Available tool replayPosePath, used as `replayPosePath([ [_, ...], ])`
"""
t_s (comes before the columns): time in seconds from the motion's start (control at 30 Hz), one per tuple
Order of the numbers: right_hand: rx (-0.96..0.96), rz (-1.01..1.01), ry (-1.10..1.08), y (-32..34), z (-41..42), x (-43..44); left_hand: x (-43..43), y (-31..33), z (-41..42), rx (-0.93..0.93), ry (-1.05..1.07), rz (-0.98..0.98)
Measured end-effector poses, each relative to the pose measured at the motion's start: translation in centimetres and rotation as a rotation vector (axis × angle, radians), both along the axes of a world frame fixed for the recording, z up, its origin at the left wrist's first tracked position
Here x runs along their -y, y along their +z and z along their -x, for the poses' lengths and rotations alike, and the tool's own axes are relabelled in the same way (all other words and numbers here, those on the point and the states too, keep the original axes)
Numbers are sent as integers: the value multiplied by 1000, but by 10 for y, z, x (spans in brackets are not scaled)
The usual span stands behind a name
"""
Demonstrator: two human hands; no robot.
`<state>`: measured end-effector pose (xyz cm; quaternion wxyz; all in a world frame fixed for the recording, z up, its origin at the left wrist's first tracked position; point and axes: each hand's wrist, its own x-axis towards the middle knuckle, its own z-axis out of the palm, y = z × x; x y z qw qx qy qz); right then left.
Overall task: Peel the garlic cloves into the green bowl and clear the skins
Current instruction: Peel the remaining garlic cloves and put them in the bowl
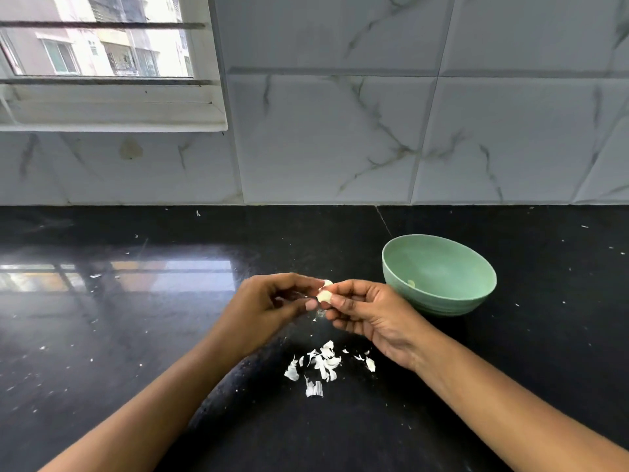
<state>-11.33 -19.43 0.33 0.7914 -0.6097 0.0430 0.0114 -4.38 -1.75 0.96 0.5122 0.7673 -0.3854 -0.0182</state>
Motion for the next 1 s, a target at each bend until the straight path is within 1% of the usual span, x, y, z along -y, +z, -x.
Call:
replayPosePath([
  [0.07,-31,-52,33,4,2,-3,3,0,3,-138,-6,119],
  [0.13,-56,-56,46,7,4,-5,4,-1,4,-206,-13,177],
  [0.3,-66,-81,42,9,6,-5,8,-6,6,-307,-37,203],
  [0.43,-65,-37,64,10,8,-5,7,-7,6,-351,-29,229],
  [0.5,-52,45,53,11,8,-4,7,-7,7,-404,-29,248],
  [0.57,-20,183,26,13,9,-3,8,-7,7,-438,-33,250],
  [0.7,93,568,-45,15,8,5,9,-5,6,-554,14,289],
  [0.77,118,734,-15,19,9,10,9,-4,5,-599,30,295],
  [0.83,113,876,75,24,11,13,9,-4,5,-612,35,285],
  [0.9,132,938,121,26,14,12,8,-3,5,-613,36,270],
  [1.0,179,929,87,25,15,9,9,-3,6,-618,29,259],
])
